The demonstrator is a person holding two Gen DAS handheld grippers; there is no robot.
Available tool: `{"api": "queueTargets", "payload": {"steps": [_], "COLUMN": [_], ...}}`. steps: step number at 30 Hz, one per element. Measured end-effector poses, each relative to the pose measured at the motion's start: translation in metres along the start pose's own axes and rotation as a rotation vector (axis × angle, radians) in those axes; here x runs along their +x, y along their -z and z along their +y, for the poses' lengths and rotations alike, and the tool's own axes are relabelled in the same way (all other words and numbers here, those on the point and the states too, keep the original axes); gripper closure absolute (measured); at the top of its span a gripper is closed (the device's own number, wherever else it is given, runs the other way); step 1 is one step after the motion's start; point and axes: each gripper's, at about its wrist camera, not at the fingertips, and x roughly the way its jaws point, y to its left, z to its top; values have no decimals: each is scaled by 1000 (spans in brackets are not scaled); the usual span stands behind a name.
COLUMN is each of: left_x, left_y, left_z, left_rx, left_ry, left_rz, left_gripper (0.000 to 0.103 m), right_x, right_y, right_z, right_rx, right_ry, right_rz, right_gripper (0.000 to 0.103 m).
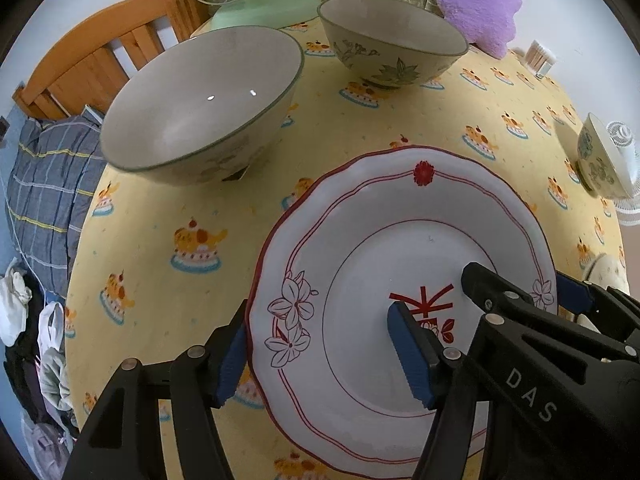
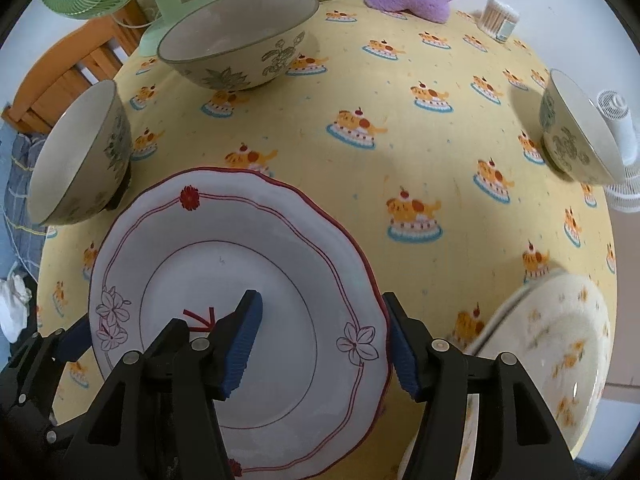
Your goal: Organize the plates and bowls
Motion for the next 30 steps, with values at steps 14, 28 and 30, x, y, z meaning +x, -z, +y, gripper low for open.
{"api": "queueTargets", "payload": {"steps": [14, 28, 30], "left_x": [-55, -89, -89], "left_y": [30, 40, 42], "left_z": [6, -19, -28], "left_rx": [100, 216, 229], "left_ry": [58, 87, 84], "left_rz": [-53, -109, -116], "left_gripper": [36, 36, 36], "right_x": [-60, -105, -106], "right_y": [43, 75, 77], "right_z": [8, -13, -21], "right_rx": [86, 213, 220], "right_ry": [46, 72, 67], "right_rz": [-64, -141, -144], "right_gripper": [38, 38, 38]}}
